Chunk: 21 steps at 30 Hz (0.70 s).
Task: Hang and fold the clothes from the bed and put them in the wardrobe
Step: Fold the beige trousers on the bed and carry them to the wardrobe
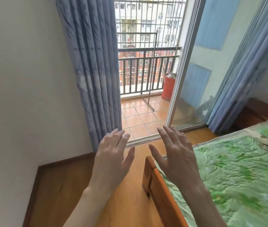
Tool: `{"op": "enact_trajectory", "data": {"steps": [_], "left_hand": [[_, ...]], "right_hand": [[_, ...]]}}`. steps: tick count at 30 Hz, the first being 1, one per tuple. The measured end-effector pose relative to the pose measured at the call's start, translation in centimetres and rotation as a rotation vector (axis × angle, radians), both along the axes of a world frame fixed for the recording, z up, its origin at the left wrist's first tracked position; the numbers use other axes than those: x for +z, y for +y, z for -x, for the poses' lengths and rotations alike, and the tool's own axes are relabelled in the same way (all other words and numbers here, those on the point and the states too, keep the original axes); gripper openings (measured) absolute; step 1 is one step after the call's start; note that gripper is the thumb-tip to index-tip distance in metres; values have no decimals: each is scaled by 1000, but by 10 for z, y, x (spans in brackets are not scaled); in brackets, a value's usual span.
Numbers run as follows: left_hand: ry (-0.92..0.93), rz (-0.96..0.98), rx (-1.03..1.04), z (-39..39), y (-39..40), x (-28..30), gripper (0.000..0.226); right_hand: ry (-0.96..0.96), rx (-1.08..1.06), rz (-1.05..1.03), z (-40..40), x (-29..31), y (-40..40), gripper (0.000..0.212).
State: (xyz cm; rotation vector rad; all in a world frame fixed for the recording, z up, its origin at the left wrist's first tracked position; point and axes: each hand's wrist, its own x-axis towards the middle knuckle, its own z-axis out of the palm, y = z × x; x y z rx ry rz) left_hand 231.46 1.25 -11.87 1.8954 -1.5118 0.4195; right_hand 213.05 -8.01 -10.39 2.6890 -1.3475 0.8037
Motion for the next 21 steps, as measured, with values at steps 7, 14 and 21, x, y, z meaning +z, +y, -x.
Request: {"op": "enact_trajectory", "data": {"steps": [7,14,21], "left_hand": [[21,-24,-86,-66,-140,-4,47],[12,-75,-189,-131,-296,0,47],[-34,-41,-290,-171,-421,-3,46]], "right_hand": [[-36,-99,5,-53,-17,-115,66],[-64,-211,-36,-104,-16,-243,70],[-56,-310,-45,-134,-17,-350,70]]}}
